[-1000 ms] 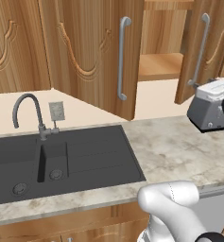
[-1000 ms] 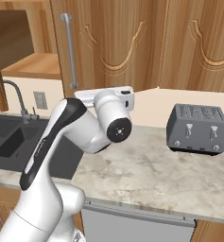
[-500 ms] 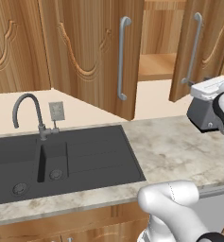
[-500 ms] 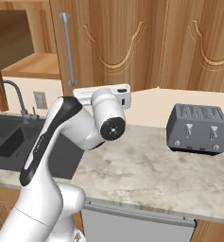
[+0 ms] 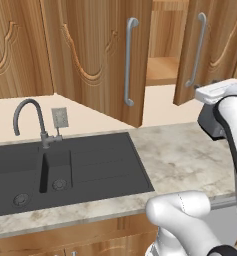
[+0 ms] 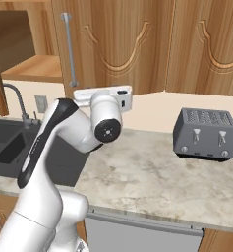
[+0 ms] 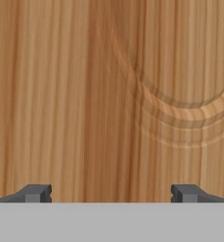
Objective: Close all open cabinet doors.
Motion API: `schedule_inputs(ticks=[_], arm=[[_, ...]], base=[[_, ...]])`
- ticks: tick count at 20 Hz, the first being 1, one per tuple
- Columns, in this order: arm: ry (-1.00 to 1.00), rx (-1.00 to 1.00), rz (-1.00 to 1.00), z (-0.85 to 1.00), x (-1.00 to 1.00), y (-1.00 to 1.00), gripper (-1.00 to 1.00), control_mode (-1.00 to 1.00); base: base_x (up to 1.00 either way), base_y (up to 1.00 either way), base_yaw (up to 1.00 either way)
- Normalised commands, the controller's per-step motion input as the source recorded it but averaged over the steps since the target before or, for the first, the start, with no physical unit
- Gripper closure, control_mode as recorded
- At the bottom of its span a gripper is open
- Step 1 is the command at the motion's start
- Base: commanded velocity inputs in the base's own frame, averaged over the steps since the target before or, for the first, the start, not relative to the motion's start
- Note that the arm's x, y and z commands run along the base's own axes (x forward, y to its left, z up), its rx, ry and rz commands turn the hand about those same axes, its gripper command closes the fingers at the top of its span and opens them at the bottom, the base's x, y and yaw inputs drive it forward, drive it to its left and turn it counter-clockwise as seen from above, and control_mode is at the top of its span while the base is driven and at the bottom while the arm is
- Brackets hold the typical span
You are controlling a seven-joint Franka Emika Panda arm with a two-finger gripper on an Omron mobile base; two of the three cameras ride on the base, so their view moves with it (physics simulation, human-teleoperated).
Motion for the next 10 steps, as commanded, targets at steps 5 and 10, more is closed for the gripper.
schedule_inputs(ticks=[5,10], arm=[[0.00,0.00,-0.11,-0.04,0.35,0.25,-1.00,-1.00],[0.00,0.00,-0.09,-0.03,0.31,0.12,-1.00,-1.00]], base=[[0.00,0.00,0.00],[0.00,0.00,0.00]])
